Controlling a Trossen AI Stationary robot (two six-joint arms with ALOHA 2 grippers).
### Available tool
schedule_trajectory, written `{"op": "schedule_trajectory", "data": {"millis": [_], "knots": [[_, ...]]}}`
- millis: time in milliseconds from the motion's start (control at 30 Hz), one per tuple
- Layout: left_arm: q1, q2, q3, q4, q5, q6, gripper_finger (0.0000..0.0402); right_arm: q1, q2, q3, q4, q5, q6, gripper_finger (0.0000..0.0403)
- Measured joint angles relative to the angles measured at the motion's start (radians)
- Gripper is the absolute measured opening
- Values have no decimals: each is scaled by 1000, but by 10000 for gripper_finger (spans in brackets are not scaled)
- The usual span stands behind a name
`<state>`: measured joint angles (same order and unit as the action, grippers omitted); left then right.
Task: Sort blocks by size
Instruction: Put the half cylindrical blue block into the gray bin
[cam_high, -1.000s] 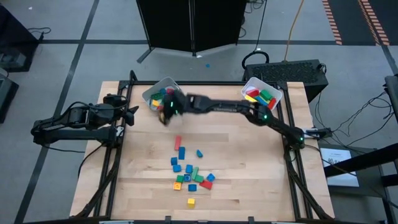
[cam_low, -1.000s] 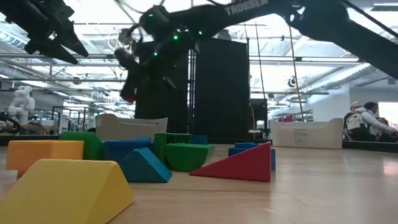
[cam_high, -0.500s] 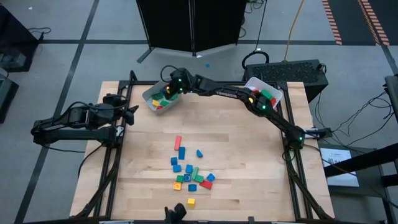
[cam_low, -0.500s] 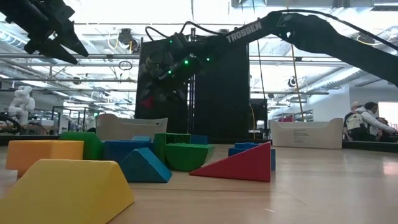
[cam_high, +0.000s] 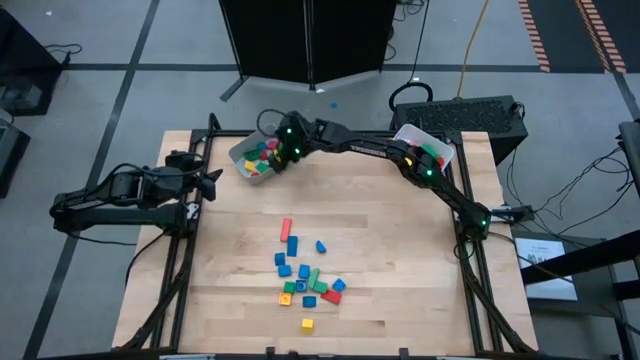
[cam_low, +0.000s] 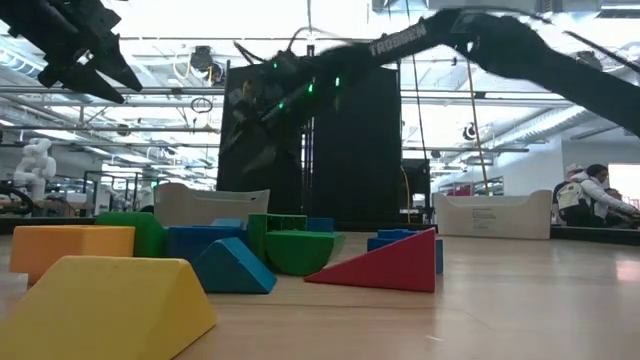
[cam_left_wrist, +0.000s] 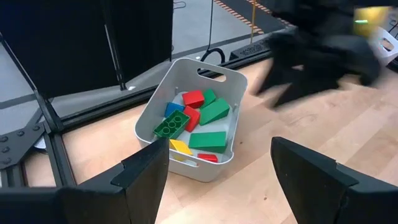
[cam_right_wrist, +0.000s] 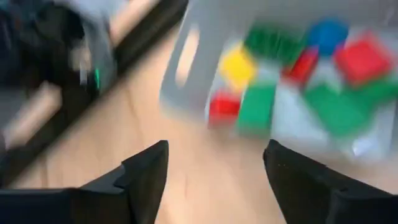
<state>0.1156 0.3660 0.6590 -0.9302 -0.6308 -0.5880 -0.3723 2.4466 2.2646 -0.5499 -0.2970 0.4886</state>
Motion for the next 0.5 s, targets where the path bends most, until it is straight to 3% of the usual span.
{"op": "schedule_trajectory", "data": {"millis": [133, 267, 500], "knots": [[0, 0, 0, 0, -1, 18, 281, 84, -58, 2, -366, 106, -145, 232], [0, 0, 0, 0, -2, 18, 281, 197, -59, -3, -674, 249, -171, 222], [0, 0, 0, 1, 28, 17, 281, 391, -62, 1, -708, 357, -26, 228]]}}
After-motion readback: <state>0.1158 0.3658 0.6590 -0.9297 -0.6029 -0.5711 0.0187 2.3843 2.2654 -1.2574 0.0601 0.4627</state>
